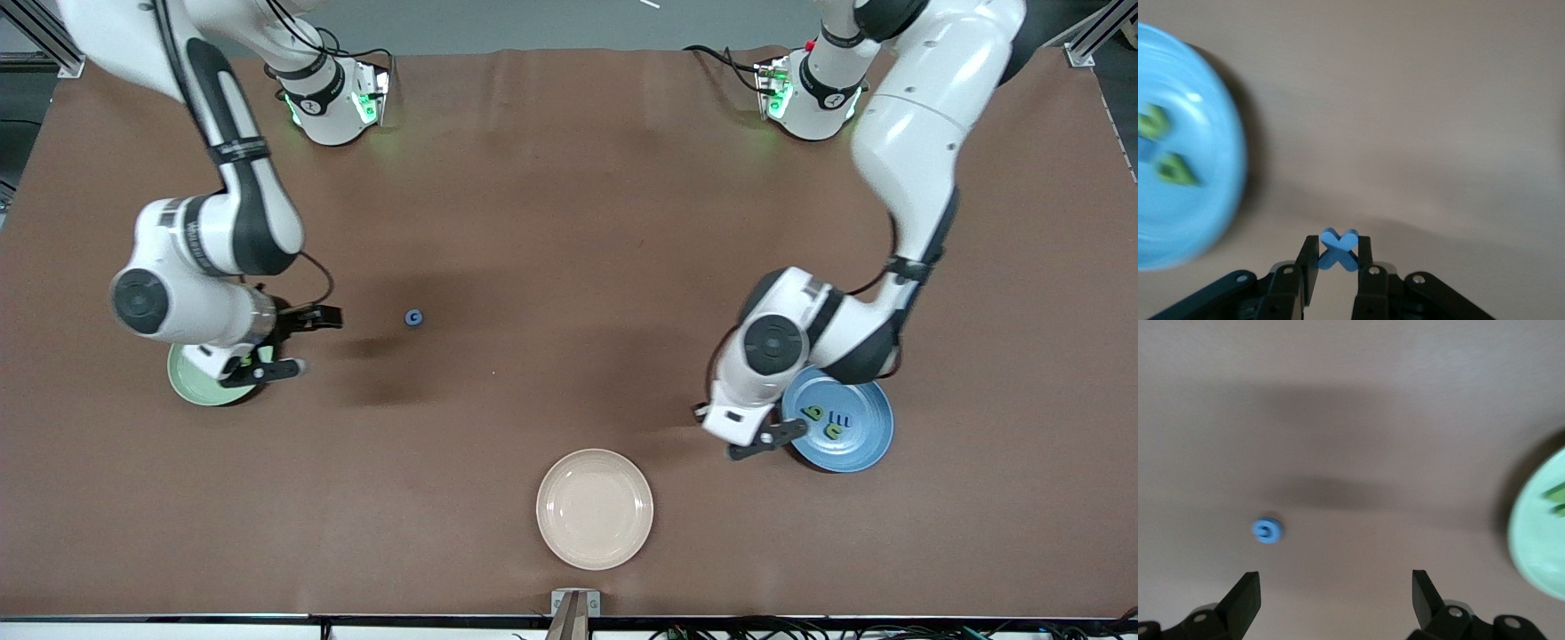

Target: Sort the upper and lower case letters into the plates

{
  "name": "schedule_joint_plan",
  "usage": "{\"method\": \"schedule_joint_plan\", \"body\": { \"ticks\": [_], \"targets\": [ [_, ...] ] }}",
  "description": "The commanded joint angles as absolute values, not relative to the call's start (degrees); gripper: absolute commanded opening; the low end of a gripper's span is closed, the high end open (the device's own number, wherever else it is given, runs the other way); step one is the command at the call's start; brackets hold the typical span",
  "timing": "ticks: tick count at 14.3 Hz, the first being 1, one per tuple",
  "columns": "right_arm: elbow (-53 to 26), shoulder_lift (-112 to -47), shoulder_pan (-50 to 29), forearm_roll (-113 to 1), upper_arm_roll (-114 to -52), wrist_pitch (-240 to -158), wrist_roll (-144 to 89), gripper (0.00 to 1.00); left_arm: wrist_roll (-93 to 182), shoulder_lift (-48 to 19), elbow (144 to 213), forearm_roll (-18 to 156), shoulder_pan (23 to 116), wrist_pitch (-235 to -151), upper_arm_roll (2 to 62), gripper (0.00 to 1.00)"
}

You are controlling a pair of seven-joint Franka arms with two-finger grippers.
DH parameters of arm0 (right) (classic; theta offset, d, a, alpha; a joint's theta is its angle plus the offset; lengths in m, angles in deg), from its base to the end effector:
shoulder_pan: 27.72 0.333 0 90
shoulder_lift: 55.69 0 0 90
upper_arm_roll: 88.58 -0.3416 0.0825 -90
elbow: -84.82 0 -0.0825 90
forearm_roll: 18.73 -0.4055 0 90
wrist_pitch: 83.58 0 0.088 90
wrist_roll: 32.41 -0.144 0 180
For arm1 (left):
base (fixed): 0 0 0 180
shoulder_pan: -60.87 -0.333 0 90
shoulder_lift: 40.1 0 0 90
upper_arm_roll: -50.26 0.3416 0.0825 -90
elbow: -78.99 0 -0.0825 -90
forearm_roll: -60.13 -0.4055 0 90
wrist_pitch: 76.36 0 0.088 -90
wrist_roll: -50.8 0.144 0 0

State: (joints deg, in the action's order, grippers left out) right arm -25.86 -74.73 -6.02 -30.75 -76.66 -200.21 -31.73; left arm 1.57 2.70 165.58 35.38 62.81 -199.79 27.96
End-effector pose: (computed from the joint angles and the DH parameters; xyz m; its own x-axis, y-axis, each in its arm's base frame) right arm 0.5961 0.1247 0.2776 0.9723 0.0803 -0.2196 0.0601 -0.9934 -0.0974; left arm 0.7008 -0.2385 0.2115 0.9613 0.2727 0.0389 0.2752 -0.9572 -0.0899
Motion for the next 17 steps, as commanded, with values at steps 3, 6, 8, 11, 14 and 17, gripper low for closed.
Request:
{"method": "schedule_joint_plan", "body": {
  "ticks": [3, 6, 8, 11, 14, 17],
  "targets": [
    [-39.3, -72.6, 4.3, -32.5, -76.0, -222.0, -49.4, 1.0, 17.1, -6.8, 180.3, 35.6, 49.0, -201.3, 26.2, 0.0],
    [-42.6, -73.1, 6.6, -32.5, -76.0, -228.2, -50.6, 1.0, 20.6, -6.0, 182.6, 35.3, 45.7, -205.2, 26.0, 0.02],
    [-44.0, -73.3, 6.6, -32.5, -76.0, -228.4, -50.6, 1.0, 20.7, -4.9, 181.9, 35.3, 44.8, -206.1, 26.2, 0.18],
    [-45.2, -73.7, 6.5, -32.5, -76.1, -228.5, -50.7, 0.94, 20.7, -5.7, 181.7, 35.2, 44.3, -206.2, 26.0, 1.0],
    [-45.2, -75.5, 6.6, -32.6, -76.2, -229.4, -50.7, 0.85, 21.5, -11.0, 182.5, 36.3, 42.5, -203.6, 24.7, 1.0],
    [-44.9, -77.5, 6.8, -33.1, -76.2, -231.6, -50.7, 0.85, 24.4, -16.4, 179.6, 40.2, 35.7, -196.6, 18.1, 1.0]
  ]
}}
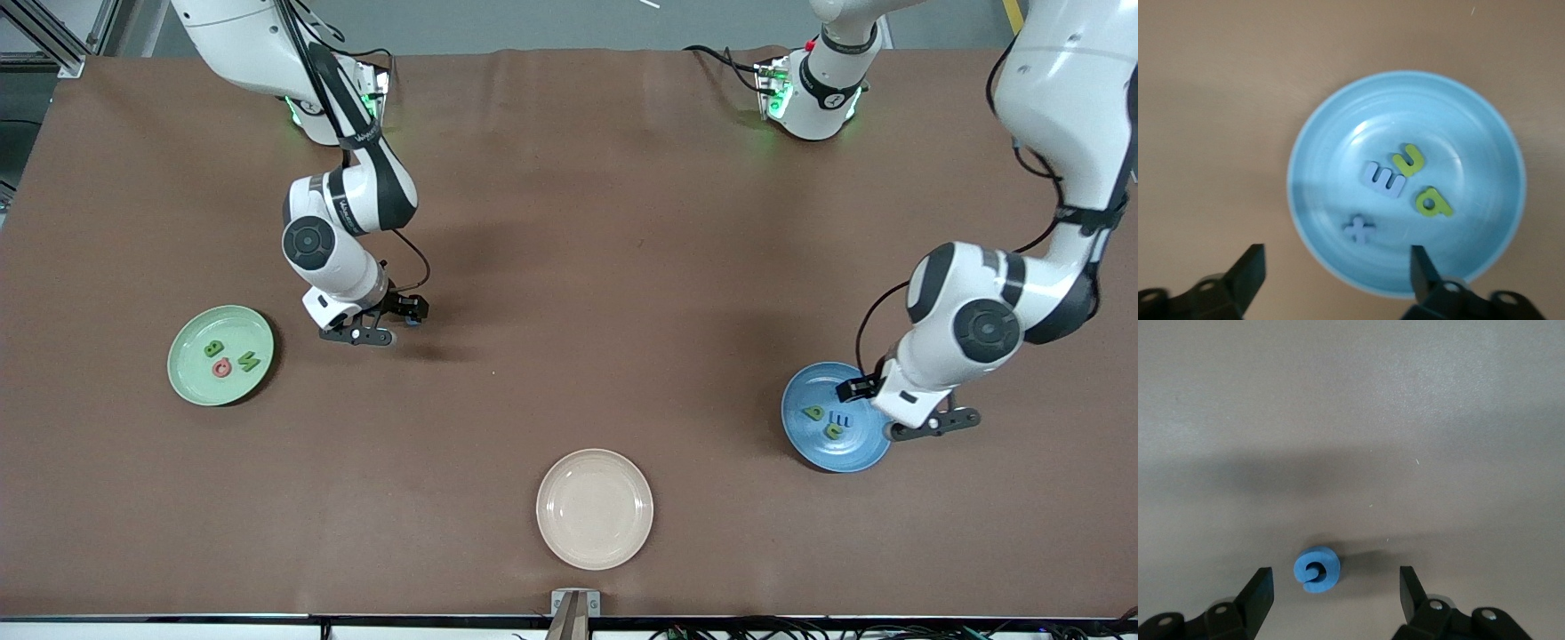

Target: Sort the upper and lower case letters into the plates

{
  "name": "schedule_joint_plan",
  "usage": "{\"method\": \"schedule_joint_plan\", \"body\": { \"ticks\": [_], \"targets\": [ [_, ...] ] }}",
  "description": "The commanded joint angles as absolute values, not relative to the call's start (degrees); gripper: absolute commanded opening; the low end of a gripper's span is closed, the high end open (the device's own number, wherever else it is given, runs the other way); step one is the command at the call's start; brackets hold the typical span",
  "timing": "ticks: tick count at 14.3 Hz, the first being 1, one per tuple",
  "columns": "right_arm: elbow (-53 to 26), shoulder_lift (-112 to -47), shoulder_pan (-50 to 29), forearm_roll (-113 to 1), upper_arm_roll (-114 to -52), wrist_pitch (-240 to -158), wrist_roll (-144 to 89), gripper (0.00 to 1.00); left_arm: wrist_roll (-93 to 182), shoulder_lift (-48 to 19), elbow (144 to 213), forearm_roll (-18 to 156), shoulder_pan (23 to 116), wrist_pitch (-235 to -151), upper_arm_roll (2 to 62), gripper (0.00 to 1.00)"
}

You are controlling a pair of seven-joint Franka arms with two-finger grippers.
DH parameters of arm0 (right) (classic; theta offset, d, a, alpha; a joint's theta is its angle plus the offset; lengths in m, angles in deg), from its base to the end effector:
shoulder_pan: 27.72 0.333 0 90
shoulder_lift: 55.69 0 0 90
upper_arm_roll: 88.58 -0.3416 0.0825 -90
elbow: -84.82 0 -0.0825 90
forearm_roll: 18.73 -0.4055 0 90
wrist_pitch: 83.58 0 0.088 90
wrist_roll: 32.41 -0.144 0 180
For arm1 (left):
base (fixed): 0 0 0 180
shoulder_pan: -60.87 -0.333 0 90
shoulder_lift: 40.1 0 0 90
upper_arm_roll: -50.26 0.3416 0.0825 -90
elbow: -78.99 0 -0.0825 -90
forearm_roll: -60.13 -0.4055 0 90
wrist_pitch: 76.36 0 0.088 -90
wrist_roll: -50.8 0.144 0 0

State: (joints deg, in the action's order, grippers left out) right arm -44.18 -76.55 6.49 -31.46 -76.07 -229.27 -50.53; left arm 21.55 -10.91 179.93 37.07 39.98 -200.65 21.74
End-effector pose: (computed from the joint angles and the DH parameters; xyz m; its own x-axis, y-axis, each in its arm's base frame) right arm 0.5146 0.2014 0.1684 0.9912 -0.1124 -0.0692 -0.1138 -0.9934 -0.0158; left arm 0.6811 -0.0391 0.2760 0.9812 0.1921 0.0168 0.1928 -0.9768 -0.0933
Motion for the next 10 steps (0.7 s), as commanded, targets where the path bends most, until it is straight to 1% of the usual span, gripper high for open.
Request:
{"method": "schedule_joint_plan", "body": {
  "ticks": [1, 3, 4, 6, 8, 9, 10],
  "targets": [
    [-44.8, -78.3, 7.5, -33.2, -76.2, -232.3, -50.7, 0.84, 25.0, -17.8, 178.1, 40.3, 34.6, -194.1, 17.0, 1.0],
    [-44.3, -78.8, 8.4, -34.7, -76.2, -232.8, -50.7, 0.83, 28.2, -20.2, 173.0, 40.5, 34.4, -186.3, 16.9, 1.0],
    [-44.3, -79.0, 9.0, -35.5, -76.2, -232.8, -50.7, 0.83, 29.9, -20.8, 169.1, 40.9, 34.3, -180.8, 16.7, 1.0],
    [-44.3, -79.0, 9.5, -35.9, -76.1, -232.8, -50.7, 0.79, 32.9, -21.6, 161.5, 44.3, 34.3, -172.0, 16.8, 1.0],
    [-44.4, -79.5, 9.5, -36.0, -76.1, -232.8, -50.7, 0.73, 34.4, -23.5, 159.0, 46.0, 34.1, -168.7, 17.0, 1.0],
    [-44.3, -79.6, 9.8, -35.9, -76.1, -232.8, -50.7, 0.69, 34.5, -25.3, 159.1, 46.1, 33.5, -168.4, 16.9, 1.0],
    [-44.3, -79.7, 9.8, -35.9, -76.1, -232.9, -50.6, 0.68, 34.5, -27.2, 159.1, 46.2, 33.5, -167.0, 16.8, 1.0]
  ]
}}
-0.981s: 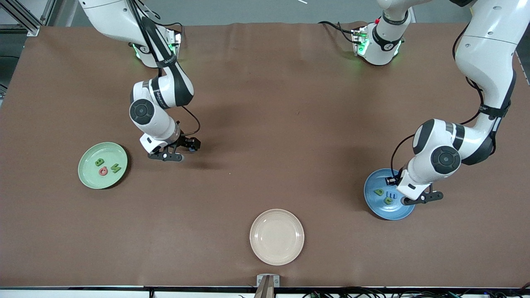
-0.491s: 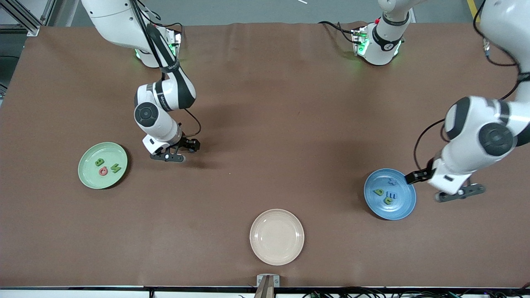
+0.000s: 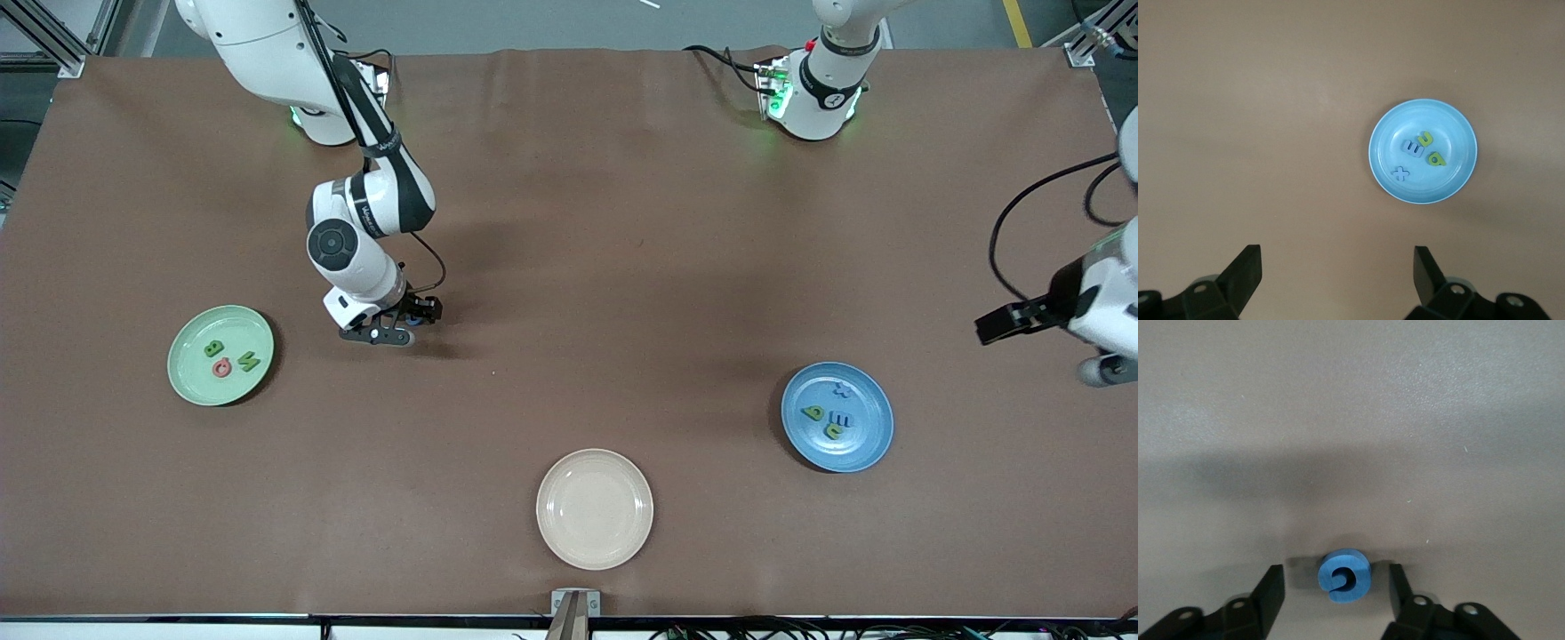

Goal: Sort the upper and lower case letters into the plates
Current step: 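Place the blue G on the green plate while the left gripper withdraws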

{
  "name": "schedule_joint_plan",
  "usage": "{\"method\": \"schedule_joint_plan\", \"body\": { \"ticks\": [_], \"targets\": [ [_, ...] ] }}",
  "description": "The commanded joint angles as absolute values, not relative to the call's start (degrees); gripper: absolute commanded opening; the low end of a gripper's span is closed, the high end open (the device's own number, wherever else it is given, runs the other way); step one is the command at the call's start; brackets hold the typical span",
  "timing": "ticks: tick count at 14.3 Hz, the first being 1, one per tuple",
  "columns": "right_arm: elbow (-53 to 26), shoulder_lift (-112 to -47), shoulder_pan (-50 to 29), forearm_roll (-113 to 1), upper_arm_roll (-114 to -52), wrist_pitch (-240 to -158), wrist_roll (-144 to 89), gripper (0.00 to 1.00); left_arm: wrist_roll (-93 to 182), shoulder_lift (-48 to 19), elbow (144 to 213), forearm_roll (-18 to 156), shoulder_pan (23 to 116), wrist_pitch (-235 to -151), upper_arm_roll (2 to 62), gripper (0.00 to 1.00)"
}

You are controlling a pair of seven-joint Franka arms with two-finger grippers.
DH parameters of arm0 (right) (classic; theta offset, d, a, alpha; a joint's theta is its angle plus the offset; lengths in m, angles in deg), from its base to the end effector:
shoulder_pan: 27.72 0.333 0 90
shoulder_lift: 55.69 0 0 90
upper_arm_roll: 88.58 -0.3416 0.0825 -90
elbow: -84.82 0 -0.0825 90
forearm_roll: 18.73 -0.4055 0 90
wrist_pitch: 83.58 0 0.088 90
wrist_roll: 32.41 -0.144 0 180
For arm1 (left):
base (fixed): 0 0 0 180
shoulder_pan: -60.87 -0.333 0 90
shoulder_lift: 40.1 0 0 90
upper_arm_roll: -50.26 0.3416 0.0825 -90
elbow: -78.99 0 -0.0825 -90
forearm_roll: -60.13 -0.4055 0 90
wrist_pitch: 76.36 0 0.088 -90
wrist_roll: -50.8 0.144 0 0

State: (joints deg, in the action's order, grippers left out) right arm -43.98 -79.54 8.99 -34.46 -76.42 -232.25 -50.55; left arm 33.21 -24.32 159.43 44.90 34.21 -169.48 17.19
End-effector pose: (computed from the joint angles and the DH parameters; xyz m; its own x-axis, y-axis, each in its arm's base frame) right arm 0.5054 0.2239 0.1453 0.9916 -0.1103 -0.0670 -0.1121 -0.9934 -0.0245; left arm 0.6594 0.0079 0.5540 0.9809 0.1931 0.0247 0.1947 -0.9742 -0.1139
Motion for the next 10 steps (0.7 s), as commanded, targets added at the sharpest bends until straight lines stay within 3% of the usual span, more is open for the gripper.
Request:
{"method": "schedule_joint_plan", "body": {
  "ticks": [1, 4, 10],
  "targets": [
    [-44.3, -79.8, 9.8, -35.9, -76.1, -232.9, -50.6, 0.68, 34.5, -28.7, 159.1, 47.1, 33.6, -165.2, 16.5, 1.0],
    [-44.3, -80.2, 9.7, -35.9, -76.0, -233.7, -50.6, 0.67, 34.7, -30.4, 159.0, 49.7, 33.6, -164.7, 16.1, 1.0],
    [-44.3, -80.5, 9.8, -35.9, -76.0, -234.3, -50.6, 0.36, 37.3, -32.5, 159.1, 50.0, 33.6, -162.7, 15.7, 1.0]
  ]
}}
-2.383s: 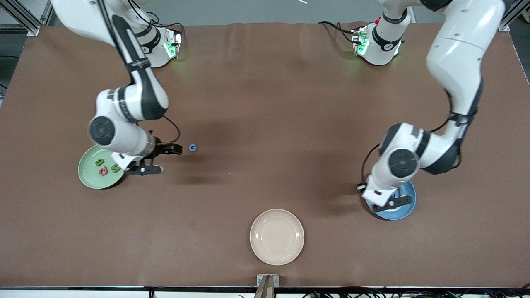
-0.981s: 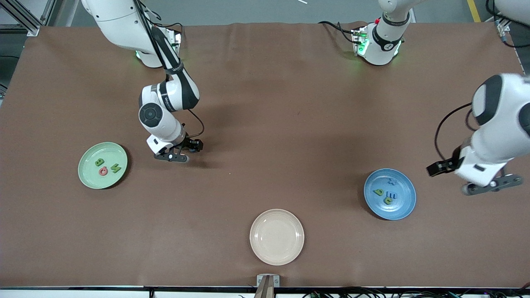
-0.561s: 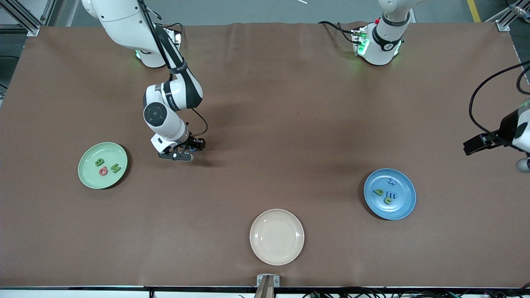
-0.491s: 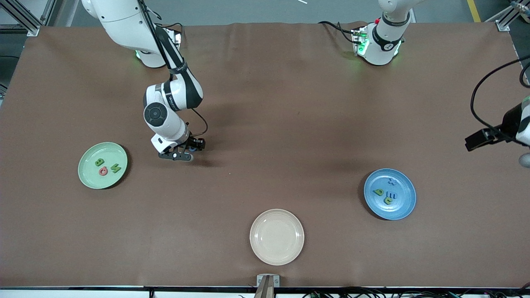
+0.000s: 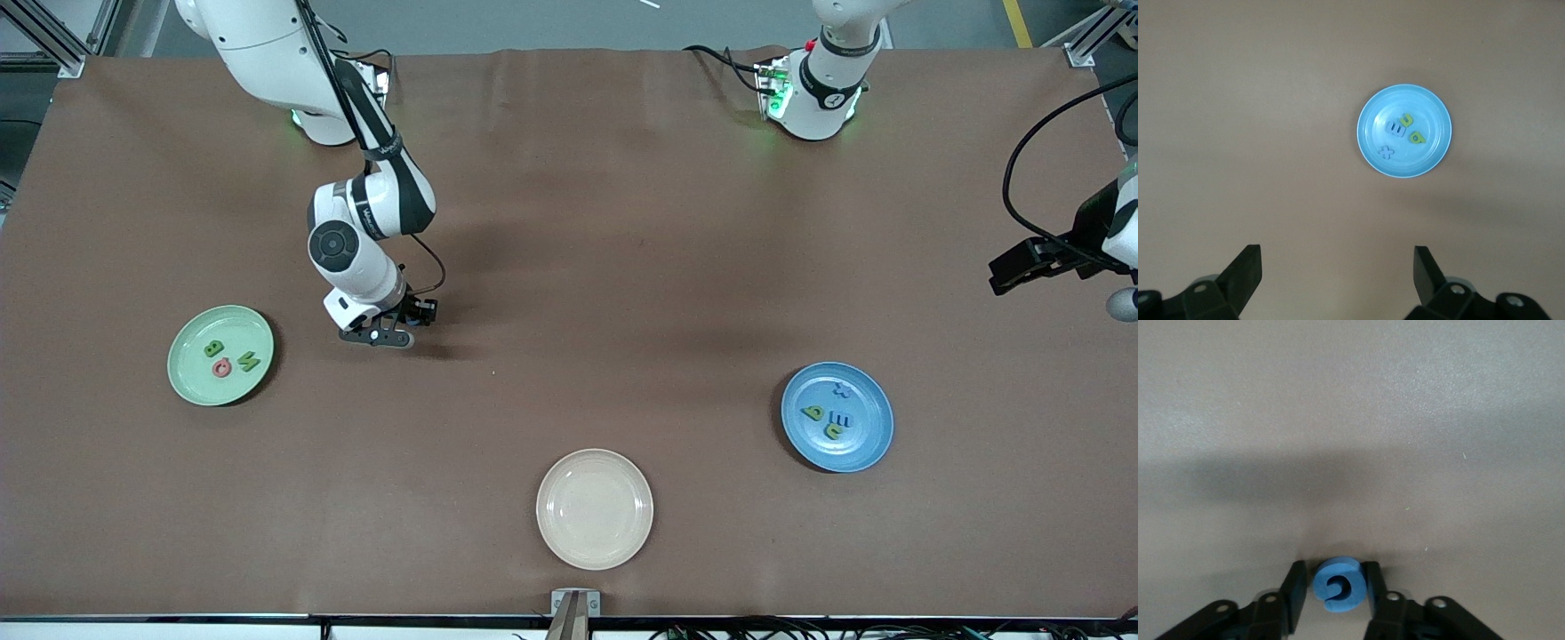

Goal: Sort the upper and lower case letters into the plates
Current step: 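Place the blue G on the green plate while the left gripper withdraws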

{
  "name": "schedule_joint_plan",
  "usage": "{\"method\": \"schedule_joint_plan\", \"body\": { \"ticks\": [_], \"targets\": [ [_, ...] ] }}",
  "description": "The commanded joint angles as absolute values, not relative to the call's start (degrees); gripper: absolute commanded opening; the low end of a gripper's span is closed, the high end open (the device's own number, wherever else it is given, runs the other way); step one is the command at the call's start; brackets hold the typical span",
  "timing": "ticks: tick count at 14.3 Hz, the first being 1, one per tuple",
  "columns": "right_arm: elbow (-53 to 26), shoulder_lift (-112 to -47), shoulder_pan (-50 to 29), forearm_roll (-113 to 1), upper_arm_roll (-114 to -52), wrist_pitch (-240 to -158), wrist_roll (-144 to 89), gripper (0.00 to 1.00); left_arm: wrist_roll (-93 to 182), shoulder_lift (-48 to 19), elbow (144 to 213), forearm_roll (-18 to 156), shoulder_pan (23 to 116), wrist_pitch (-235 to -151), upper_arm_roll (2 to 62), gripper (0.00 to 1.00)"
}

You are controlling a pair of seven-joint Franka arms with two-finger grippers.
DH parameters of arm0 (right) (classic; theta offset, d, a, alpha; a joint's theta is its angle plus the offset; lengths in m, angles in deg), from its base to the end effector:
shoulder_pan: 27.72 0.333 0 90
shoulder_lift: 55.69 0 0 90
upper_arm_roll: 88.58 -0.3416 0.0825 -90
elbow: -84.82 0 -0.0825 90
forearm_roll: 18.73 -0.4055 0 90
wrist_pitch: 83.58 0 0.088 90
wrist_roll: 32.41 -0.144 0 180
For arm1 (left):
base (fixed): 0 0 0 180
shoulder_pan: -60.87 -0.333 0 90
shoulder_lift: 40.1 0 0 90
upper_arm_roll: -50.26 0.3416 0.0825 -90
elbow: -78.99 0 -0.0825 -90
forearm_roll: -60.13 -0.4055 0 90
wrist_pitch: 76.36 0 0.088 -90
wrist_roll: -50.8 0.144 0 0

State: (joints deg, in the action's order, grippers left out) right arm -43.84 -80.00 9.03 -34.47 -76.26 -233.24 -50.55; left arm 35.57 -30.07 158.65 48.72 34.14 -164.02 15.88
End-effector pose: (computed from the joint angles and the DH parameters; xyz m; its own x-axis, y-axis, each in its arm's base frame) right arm 0.5083 0.2229 0.1434 0.9922 -0.1129 -0.0536 -0.1143 -0.9931 -0.0249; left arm 0.6226 -0.0219 0.6102 0.9892 0.1452 0.0213 0.1466 -0.9843 -0.0982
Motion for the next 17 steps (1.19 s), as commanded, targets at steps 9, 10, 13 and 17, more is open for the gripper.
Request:
{"method": "schedule_joint_plan", "body": {
  "ticks": [9, 10, 13, 17],
  "targets": [
    [-39.7, -74.2, 7.4, -35.2, -73.0, -218.3, -47.0, 0.18, 39.3, -43.6, 166.2, 60.4, 49.8, -160.6, 36.3, 1.0],
    [-37.6, -72.8, 6.7, -35.0, -70.7, -212.8, -44.5, 0.18, 40.6, -44.3, 167.8, 60.9, 51.7, -160.6, 37.9, 1.0],
    [-35.7, -71.6, 6.6, -32.5, -62.4, -207.5, -33.3, 0.18, 41.0, -46.7, 171.5, 60.7, 55.3, -161.6, 41.4, 1.0],
    [-36.1, -72.3, 1.5, -31.7, -57.6, -208.1, -18.9, 0.18, 41.0, -46.4, 171.3, 60.4, 55.5, -162.5, 40.8, 1.0]
  ]
}}
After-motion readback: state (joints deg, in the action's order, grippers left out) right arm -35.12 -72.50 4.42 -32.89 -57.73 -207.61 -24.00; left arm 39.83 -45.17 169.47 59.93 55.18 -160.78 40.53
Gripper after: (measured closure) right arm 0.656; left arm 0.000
